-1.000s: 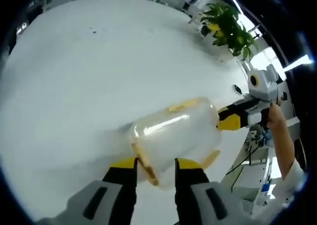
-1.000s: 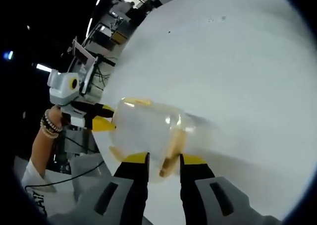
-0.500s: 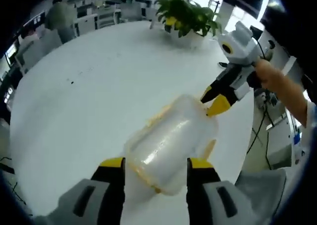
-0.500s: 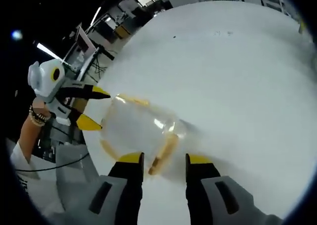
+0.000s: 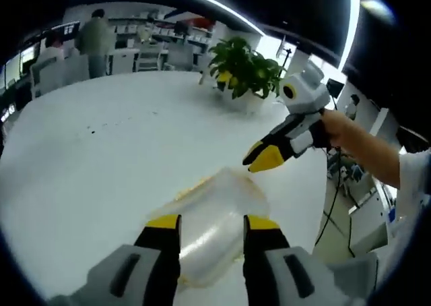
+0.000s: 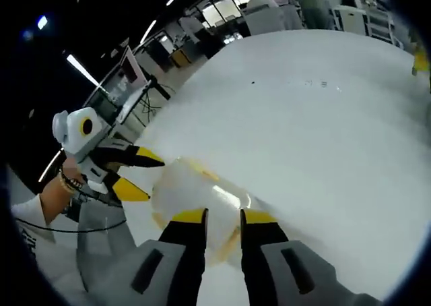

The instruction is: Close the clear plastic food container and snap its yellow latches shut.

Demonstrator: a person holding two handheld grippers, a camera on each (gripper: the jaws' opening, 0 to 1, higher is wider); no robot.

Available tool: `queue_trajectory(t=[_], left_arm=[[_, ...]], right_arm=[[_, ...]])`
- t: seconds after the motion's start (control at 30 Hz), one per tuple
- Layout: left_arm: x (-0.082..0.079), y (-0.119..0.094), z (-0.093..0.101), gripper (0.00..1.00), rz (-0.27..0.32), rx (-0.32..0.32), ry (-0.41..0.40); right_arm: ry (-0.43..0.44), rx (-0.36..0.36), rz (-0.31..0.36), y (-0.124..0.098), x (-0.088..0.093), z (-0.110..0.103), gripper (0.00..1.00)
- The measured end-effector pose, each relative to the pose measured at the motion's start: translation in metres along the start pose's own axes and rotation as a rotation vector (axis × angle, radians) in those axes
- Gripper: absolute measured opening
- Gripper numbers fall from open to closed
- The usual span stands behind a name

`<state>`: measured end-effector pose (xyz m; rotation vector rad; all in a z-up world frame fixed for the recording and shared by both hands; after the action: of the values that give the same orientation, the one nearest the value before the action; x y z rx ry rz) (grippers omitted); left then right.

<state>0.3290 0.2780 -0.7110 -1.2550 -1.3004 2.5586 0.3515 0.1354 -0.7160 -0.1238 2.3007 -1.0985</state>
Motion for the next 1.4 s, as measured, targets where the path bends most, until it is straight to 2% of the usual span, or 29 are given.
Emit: queue_trajectory(t=[0.07, 0.27, 0.3, 0.33, 0.4, 0.73, 0.8, 0.9, 1.4], left_arm=[[0.002, 0.002, -0.003, 0.22, 0.003, -0.009, -0.002], [0.004, 0.009, 0.0, 0.17, 0.039, 0.018, -0.05], [0.002, 0.011, 0.001, 0.17, 0.059, 0.023, -0.072], [0.003, 0.014, 0.004, 0.16, 0.072, 0.056, -0.101], [0.006, 0.017, 0.003, 0.14, 0.074, 0.068, -0.13], [0.01, 0.025, 0.002, 0.0, 0.078, 0.074, -0.135], [0.009, 0.027, 0.0, 0.0, 0.086, 0.055, -0.113], [0.01, 0.029, 0.002, 0.0, 0.088, 0.079, -0.128], [0.016, 0.039, 0.006, 0.0, 0.058, 0.099, -0.107]], right_arm=[[-0.013, -0.019, 0.013, 0.004, -0.003, -0.008, 0.1], [-0.049, -0.048, 0.007, 0.02, -0.009, -0.022, 0.07], [-0.06, -0.05, 0.012, 0.024, -0.011, -0.024, 0.06], [-0.069, -0.053, 0.012, 0.026, -0.012, -0.025, 0.05], [-0.075, -0.057, 0.002, 0.031, -0.016, -0.023, 0.05], [-0.093, -0.083, -0.021, 0.052, -0.021, -0.027, 0.0], [-0.098, -0.087, -0.03, 0.055, -0.02, -0.028, 0.0], [-0.1, -0.095, -0.041, 0.057, -0.019, -0.027, 0.0], [-0.105, -0.111, -0.052, 0.062, -0.017, -0.027, 0.0]])
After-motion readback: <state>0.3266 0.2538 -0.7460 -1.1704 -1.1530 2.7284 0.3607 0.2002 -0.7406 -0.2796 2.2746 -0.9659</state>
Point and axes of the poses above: the point that each gripper's makers call its tool centre point, and the gripper's own axes: y roughly forward along the fingers, z roughly to its right, x roughly out of its underside, the point moved 4 cm from there along -y, roughly backward along the fingers, and after that the axes turned 8 degrees about -z, right-handed, at the moved point
